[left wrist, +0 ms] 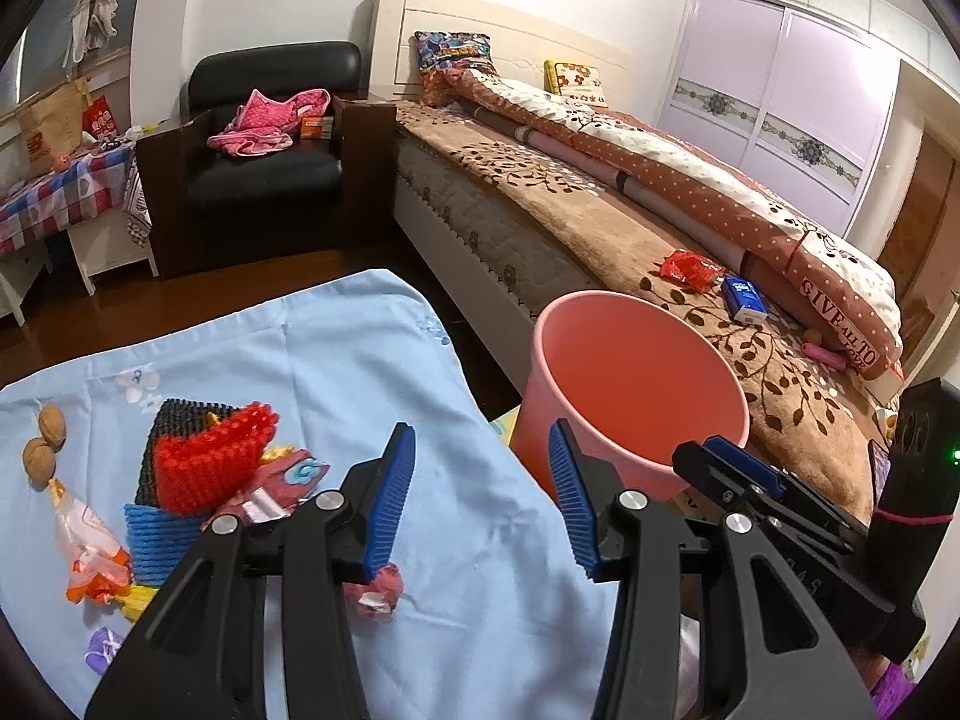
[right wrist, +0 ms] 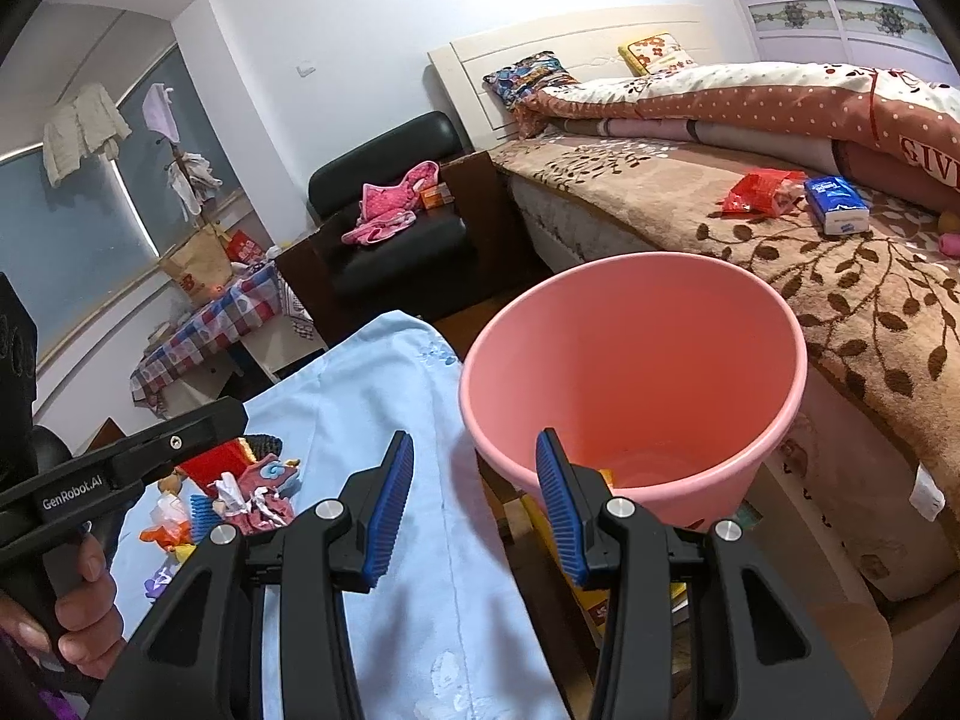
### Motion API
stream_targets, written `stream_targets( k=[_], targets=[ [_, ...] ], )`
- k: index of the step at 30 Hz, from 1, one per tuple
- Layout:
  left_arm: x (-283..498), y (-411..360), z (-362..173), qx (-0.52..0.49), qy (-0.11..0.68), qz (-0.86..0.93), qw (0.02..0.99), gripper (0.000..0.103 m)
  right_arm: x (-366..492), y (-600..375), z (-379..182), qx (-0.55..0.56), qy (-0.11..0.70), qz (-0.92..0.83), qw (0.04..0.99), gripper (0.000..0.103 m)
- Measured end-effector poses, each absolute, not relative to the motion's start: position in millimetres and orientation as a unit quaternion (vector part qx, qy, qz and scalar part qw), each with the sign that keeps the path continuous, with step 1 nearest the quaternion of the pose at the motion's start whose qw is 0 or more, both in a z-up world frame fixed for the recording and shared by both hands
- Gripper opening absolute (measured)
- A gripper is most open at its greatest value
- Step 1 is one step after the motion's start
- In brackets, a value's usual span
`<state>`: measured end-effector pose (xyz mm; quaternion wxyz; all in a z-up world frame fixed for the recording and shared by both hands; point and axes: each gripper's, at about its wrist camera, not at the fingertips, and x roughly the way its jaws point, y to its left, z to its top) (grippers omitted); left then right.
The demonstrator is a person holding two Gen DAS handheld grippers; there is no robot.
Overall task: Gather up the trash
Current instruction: 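Move both open tools back over the trash on the table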
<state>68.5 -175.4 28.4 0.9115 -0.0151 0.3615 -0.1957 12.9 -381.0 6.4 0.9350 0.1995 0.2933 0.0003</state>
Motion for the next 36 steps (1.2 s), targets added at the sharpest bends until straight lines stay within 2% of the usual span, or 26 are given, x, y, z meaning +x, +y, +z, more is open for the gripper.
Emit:
stream_targets(
  k=[20, 36],
  targets=[
    [50, -128, 27, -0.021, 0.358, -0.157, 0.920, 0.047, 12, -354, 8, 0.179, 0.304, 0.036, 0.935, 0.043],
    [42, -56, 14, -0.030, 0.369, -0.075, 0.926, 0.047, 19, -315, 2, 0.151, 0.323, 0.094, 0.930, 0.049]
  ],
)
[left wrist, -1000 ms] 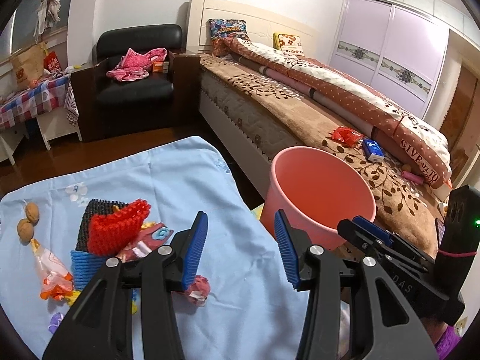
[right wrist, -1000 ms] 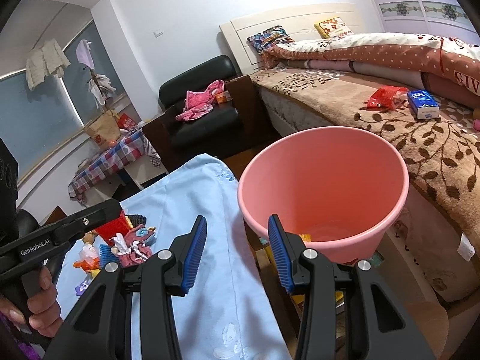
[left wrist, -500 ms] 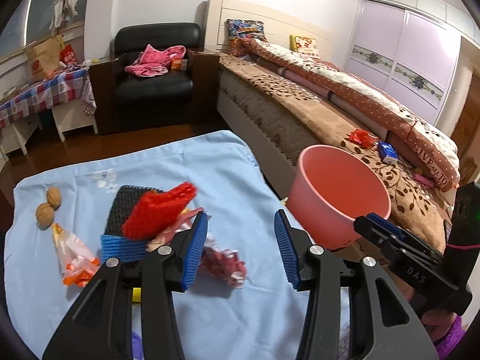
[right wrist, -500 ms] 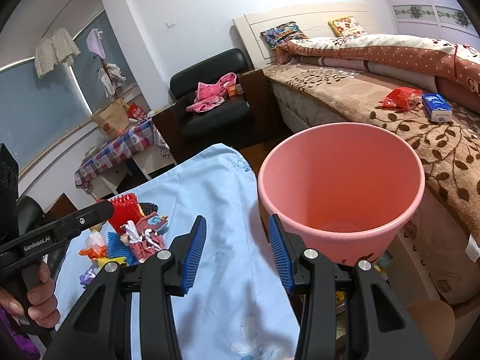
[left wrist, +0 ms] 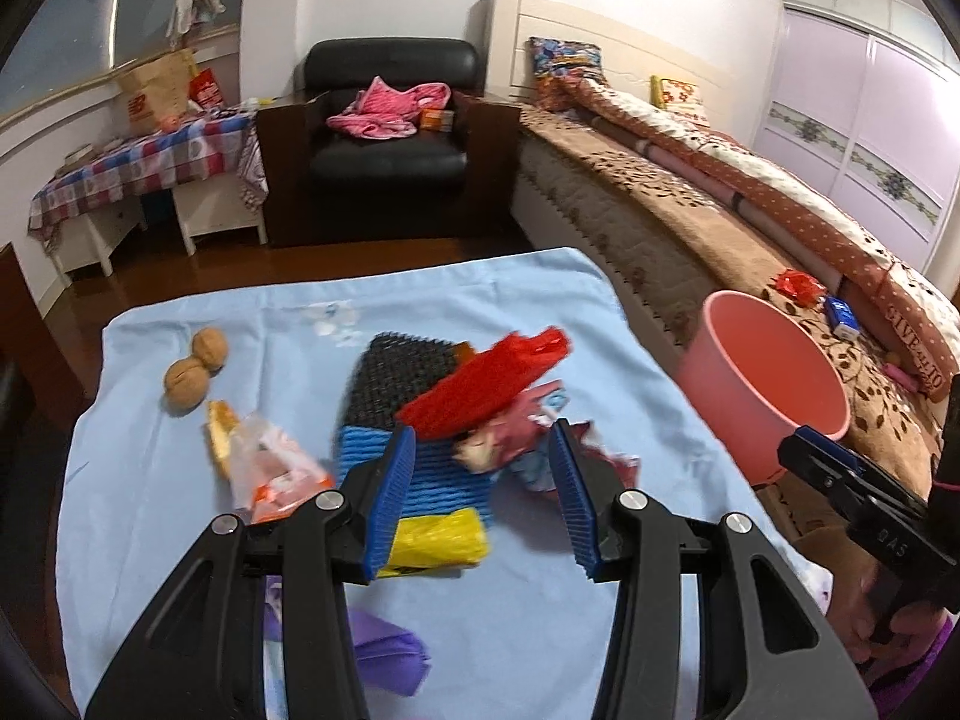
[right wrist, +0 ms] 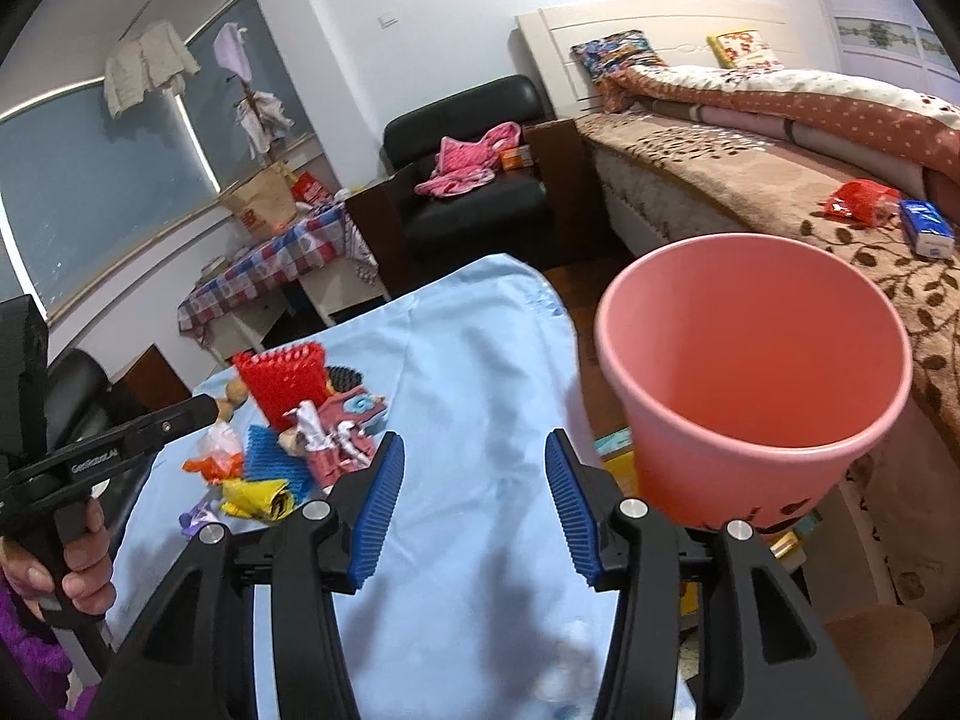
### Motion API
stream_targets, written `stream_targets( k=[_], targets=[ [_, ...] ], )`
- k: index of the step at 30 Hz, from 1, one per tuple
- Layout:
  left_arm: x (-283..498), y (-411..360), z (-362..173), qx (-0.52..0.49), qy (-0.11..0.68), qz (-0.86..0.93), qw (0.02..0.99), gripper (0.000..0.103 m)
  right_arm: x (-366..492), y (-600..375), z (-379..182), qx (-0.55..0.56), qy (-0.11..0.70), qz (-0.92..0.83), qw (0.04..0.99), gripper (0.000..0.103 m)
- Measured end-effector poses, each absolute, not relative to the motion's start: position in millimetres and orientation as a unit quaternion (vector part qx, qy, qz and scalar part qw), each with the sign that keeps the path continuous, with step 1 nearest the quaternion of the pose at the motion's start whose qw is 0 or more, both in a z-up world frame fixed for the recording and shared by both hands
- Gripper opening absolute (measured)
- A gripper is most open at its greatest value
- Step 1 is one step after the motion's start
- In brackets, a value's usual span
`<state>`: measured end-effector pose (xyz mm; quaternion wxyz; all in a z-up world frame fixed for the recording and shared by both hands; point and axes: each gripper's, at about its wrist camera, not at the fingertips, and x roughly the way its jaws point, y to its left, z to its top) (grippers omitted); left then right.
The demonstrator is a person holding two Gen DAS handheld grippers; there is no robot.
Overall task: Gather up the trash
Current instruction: 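Move both open tools back over the trash on the table, then grasp the red plastic mesh with the left tool while the right tool grasps the crumpled red-silver wrapper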
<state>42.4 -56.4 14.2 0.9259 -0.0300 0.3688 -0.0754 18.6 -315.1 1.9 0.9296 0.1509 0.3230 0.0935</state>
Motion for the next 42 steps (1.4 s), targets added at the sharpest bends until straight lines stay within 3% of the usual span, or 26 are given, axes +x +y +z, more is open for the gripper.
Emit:
stream_targets(
  k=[20, 24, 26, 29, 32, 36, 42],
  targets=[
    [92, -73, 5, 0.035, 0.348, -0.108, 0.931, 0.046, 44, -258, -7, 0.132, 0.377, 0.197, 0.895, 0.056],
    [93, -66, 4, 0.028, 0.347, -0.110, 0.931, 0.021, 56, -246, -10, 0.128, 0.388, 0.206, 0.889, 0.056],
    [93, -63, 5, 0.024, 0.347, -0.109, 0.931, 0.014, 62, -239, -12, 0.121, 0.391, 0.210, 0.888, 0.056],
    [90, -56, 9, 0.011, 0.341, -0.106, 0.934, 0.012, 70, -227, -15, 0.102, 0.396, 0.209, 0.888, 0.056],
    [86, -50, 16, 0.001, 0.333, -0.106, 0.937, 0.012, 76, -218, -20, 0.087, 0.404, 0.209, 0.886, 0.043],
    [82, -45, 28, -0.013, 0.324, -0.108, 0.940, 0.012, 80, -213, -26, 0.084, 0.419, 0.213, 0.879, 0.012],
    [79, -49, 40, -0.028, 0.319, -0.117, 0.940, 0.012, 70, -229, -18, 0.108, 0.401, 0.218, 0.883, 0.009]
  ],
)
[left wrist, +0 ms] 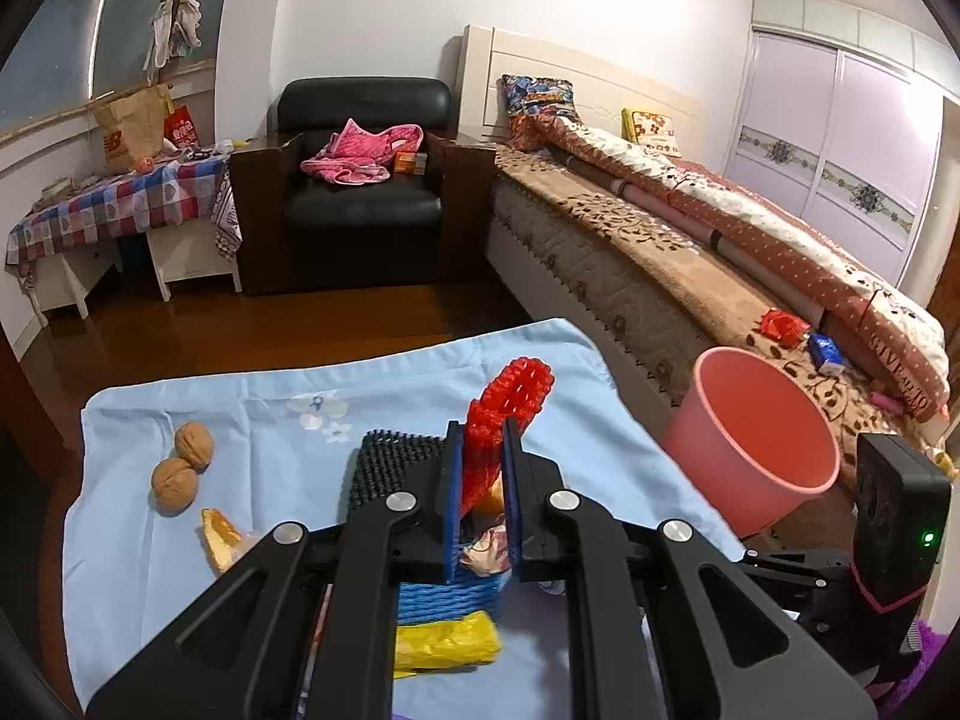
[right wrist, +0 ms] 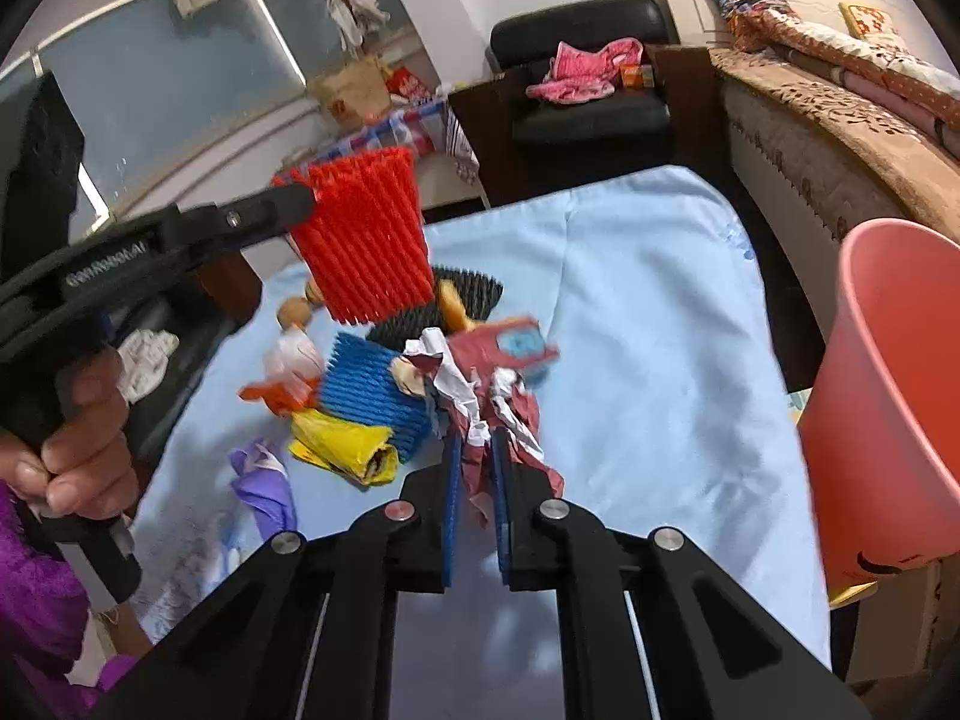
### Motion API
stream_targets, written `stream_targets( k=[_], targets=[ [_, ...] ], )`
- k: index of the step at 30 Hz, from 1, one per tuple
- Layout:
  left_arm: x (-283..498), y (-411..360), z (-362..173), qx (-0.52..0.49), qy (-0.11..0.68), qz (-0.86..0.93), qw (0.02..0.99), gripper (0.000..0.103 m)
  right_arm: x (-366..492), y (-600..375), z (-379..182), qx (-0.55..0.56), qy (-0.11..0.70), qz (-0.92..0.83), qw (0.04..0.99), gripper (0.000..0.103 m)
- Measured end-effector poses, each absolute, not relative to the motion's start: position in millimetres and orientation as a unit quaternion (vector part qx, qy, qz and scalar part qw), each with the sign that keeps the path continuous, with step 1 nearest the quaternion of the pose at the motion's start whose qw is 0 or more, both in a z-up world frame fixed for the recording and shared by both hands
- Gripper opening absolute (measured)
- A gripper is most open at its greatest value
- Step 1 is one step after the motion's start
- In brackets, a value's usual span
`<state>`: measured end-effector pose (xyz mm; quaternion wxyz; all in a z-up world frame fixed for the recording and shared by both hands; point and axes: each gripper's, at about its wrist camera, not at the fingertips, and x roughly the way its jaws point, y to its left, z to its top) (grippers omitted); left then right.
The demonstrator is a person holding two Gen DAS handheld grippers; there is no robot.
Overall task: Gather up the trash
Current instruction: 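Grasp the red plastic mesh with the left tool while the right tool grasps the crumpled red-silver wrapper, then carry the red mesh and crumpled wrapper in both tools over the pink bucket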
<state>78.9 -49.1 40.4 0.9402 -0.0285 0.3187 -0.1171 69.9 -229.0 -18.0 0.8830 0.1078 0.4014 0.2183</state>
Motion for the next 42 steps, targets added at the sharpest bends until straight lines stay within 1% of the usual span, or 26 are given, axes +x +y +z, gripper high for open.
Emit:
stream_targets(
  k=[10, 20, 30, 35, 42],
  targets=[
    [77, -94, 60, -0.038, 0.304, -0.163, 0.938, 0.012, 44, -310, 24, 0.187, 0.324, 0.153, 0.915, 0.009],
    [87, -162, 73, -0.050, 0.302, -0.224, 0.925, 0.012, 22, -396, 35, 0.234, 0.275, 0.058, 0.931, 0.009],
    [101, -235, 59, -0.040, 0.326, -0.273, 0.904, 0.012, 13, -451, 22, 0.251, 0.264, -0.020, 0.931, 0.009],
    [111, -259, 48, -0.050, 0.347, -0.288, 0.891, 0.012, 16, -460, 13, 0.254, 0.266, -0.042, 0.929, 0.009],
    [120, -283, 29, -0.039, 0.371, -0.291, 0.881, 0.012, 23, -469, -2, 0.261, 0.275, -0.062, 0.923, 0.009]
  ],
)
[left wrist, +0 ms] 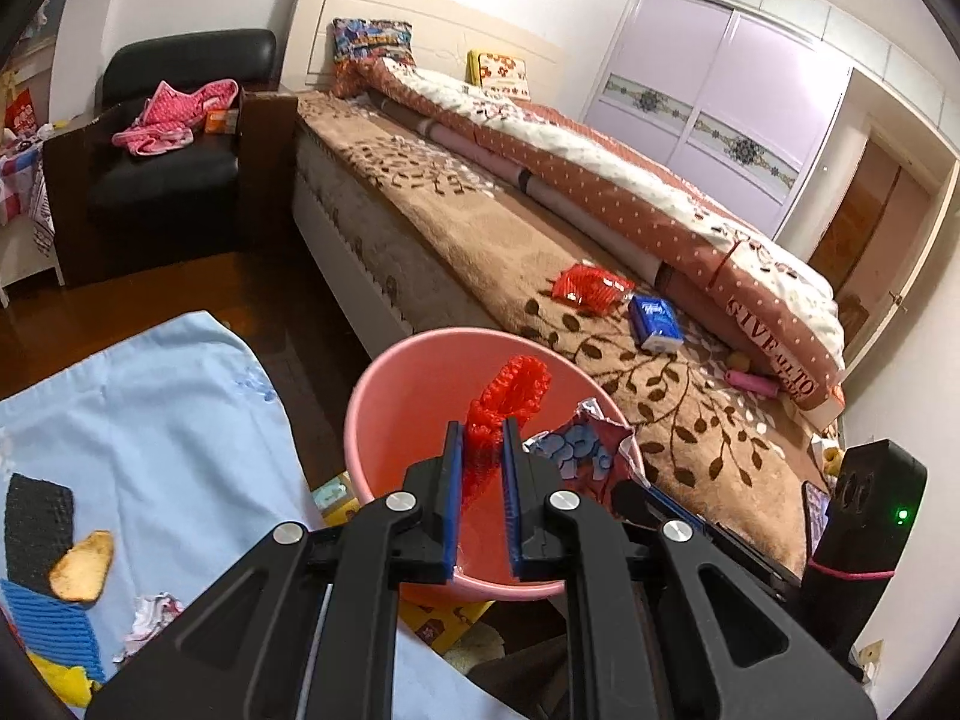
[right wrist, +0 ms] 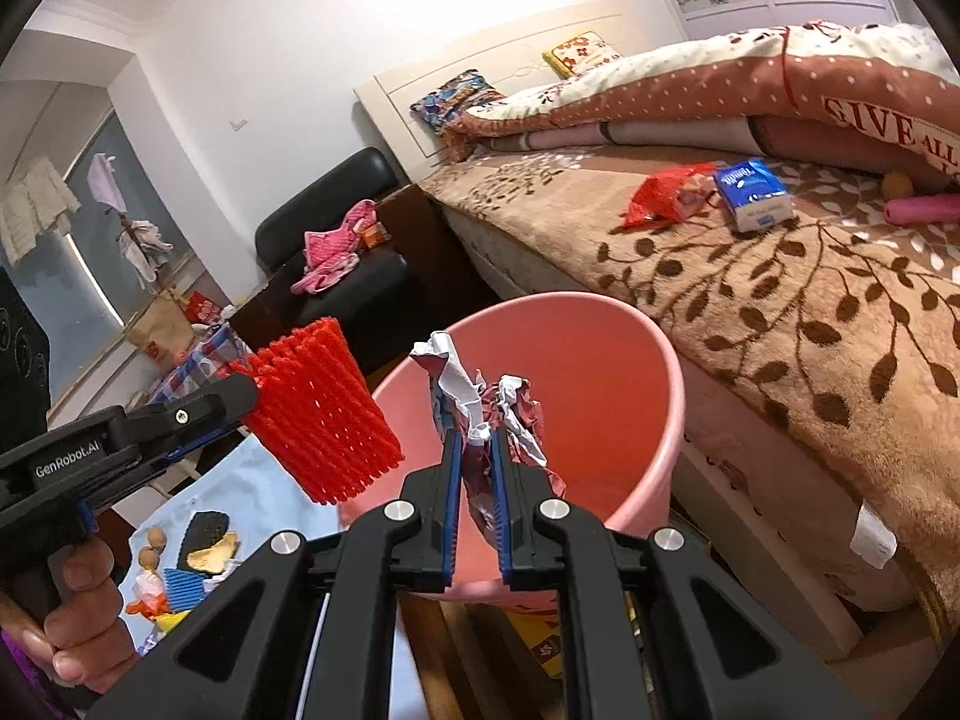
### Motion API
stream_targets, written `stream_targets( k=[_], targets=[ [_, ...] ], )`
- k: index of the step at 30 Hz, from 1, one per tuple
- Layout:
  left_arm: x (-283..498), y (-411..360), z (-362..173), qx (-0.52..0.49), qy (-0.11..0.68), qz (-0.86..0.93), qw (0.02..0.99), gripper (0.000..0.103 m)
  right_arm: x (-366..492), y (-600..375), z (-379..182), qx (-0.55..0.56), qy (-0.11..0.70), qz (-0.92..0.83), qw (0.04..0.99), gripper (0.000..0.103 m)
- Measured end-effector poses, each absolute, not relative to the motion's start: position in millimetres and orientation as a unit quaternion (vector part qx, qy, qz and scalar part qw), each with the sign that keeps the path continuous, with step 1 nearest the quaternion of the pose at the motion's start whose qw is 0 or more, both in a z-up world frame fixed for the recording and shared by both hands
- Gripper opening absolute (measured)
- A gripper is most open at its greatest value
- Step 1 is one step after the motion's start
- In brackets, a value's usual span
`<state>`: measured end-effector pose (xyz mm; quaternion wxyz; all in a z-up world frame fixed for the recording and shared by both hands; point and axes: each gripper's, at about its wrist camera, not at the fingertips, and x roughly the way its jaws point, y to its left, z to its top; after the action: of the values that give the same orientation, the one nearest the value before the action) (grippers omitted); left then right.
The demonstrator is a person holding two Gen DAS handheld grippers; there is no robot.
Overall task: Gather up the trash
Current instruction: 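Carry the red mesh and crumpled wrapper in both tools over the pink bucket, then open both tools to drop the red mesh and wrapper into the bucket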
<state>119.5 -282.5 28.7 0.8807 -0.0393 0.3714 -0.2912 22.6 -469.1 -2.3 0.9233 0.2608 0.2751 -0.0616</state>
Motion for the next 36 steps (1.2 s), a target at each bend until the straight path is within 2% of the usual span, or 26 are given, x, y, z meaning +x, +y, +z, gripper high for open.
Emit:
stream_targets(
  k=[14, 16, 18, 20, 24, 36],
  targets=[
    [123, -287, 17, -0.008, 0.368, -0.273, 0.889, 0.014, 27, -476, -18, 0.272, 0.286, -0.078, 0.915, 0.011],
    [124, -287, 16, -0.008, 0.371, -0.271, 0.888, 0.021, 27, -476, -18, 0.272, 0.286, -0.079, 0.915, 0.014],
    [124, -284, 16, -0.013, 0.374, -0.269, 0.888, 0.037, 26, -476, -19, 0.273, 0.285, -0.080, 0.915, 0.023],
    [125, -281, 17, -0.018, 0.374, -0.268, 0.888, 0.039, 26, -476, -19, 0.274, 0.282, -0.084, 0.916, 0.032],
    [124, -276, 19, -0.022, 0.372, -0.267, 0.889, 0.040, 25, -477, -17, 0.276, 0.277, -0.086, 0.916, 0.039],
    [116, -251, 25, -0.038, 0.370, -0.259, 0.891, 0.041, 22, -462, -7, 0.267, 0.276, -0.076, 0.920, 0.040]
  ],
)
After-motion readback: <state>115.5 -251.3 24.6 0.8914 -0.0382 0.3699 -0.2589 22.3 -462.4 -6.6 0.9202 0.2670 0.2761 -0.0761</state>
